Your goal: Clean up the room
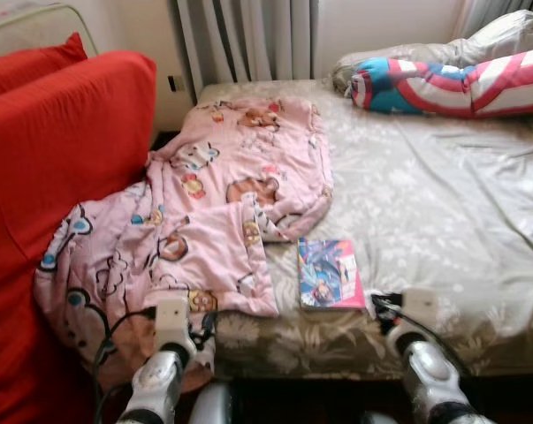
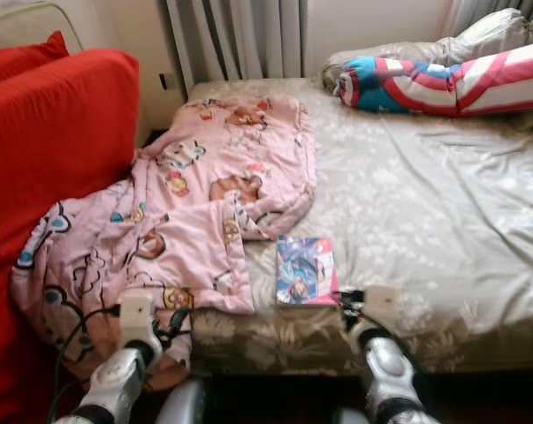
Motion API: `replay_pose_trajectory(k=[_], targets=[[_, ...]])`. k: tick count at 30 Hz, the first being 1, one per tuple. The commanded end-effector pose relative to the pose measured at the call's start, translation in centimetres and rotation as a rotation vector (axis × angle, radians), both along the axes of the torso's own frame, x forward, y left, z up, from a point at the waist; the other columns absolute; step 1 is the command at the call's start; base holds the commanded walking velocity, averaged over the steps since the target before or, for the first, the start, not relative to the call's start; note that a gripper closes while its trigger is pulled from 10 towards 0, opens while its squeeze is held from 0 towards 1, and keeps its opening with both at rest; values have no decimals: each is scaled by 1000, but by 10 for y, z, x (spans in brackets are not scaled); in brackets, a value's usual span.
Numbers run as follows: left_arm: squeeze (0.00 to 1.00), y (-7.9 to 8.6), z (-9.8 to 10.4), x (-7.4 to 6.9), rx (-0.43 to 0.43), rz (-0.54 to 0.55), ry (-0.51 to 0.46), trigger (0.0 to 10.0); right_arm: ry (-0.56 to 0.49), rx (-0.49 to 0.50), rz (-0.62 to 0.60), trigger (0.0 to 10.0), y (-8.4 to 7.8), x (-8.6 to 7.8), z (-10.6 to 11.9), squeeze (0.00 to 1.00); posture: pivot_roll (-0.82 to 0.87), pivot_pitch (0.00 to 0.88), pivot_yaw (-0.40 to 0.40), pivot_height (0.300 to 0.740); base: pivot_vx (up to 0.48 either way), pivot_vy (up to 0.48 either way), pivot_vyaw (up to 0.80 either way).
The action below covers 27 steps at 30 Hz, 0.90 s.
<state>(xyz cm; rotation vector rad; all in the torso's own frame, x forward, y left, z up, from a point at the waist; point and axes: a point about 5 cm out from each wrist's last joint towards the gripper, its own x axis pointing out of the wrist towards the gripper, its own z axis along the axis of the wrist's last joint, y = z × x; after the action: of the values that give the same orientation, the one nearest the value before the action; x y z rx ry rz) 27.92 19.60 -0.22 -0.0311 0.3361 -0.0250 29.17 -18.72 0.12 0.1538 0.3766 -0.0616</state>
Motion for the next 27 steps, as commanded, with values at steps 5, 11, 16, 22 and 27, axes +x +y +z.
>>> replay_pose_trajectory(k=[5, 11, 16, 22, 27], targets=[[0, -9, 3, 5, -11, -17, -18, 10000, 10, -14, -12, 10000, -5, -2, -1, 0, 33, 0, 44, 594, 335, 0, -140], [0, -10, 5, 6, -12, -20, -27, 10000, 15, -15, 18, 10000, -1, -1, -1, 0, 35, 0, 46, 594, 336, 0, 0], [0, -12, 14, 13, -25, -29, -82, 10000, 43, -12, 73, 10000, 4, 0, -2, 0, 43, 0, 53, 594, 0, 0, 0], [0, -10, 13, 11, -26, -30, -93, 10000, 85, 11, 116, 10000, 13, 3, -3, 0, 66, 0, 58, 594, 0, 0, 0], [0, -3, 16, 11, -21, -25, -110, 10000, 75, 52, 168, 10000, 25, 9, 1, 1000, 74, 20, 69, 594, 0, 0, 0]])
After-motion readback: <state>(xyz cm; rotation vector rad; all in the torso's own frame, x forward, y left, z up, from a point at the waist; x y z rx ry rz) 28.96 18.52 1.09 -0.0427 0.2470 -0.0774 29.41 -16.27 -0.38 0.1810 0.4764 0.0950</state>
